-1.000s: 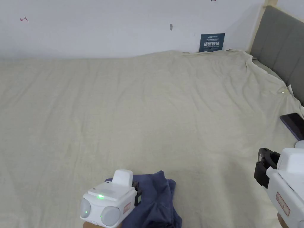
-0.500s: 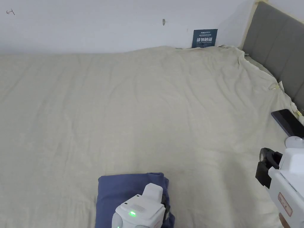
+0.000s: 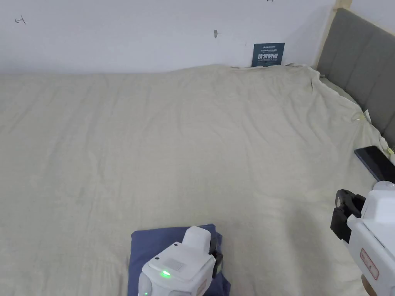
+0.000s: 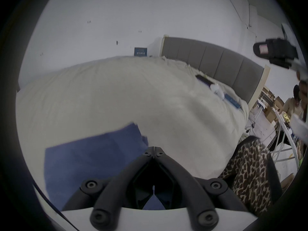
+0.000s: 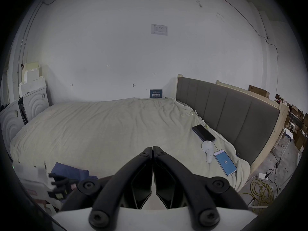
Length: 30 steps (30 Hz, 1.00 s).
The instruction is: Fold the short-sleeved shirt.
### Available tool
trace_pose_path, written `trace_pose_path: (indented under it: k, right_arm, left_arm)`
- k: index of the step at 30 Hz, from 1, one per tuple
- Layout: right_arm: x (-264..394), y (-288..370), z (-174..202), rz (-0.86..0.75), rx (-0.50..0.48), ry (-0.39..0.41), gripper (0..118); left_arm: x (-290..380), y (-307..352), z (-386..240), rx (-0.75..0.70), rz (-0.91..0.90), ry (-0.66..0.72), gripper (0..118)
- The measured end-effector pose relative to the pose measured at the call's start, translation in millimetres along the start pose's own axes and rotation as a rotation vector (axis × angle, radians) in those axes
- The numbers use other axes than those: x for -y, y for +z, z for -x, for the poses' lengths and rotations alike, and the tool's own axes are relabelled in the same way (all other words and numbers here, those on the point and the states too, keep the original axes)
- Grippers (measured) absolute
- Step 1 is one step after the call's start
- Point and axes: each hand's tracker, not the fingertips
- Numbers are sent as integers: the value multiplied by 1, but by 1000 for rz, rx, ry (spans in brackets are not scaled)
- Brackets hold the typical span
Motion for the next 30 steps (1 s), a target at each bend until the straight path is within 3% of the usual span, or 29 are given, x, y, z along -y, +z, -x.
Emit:
trace_pose_path:
  k: [14, 23, 30]
  right_arm:
    - [-43, 10, 43, -144, -79, 2, 0]
    - [-59, 6, 72, -216, -134, 21, 0]
    - [-56, 3, 95, -225, -171, 38, 0]
  left_arm:
    - [-96, 105, 80, -210, -339, 43, 0]
    - [-96, 153, 123, -432, -430, 48, 0]
    - [-81, 178, 151, -487, -458, 128, 0]
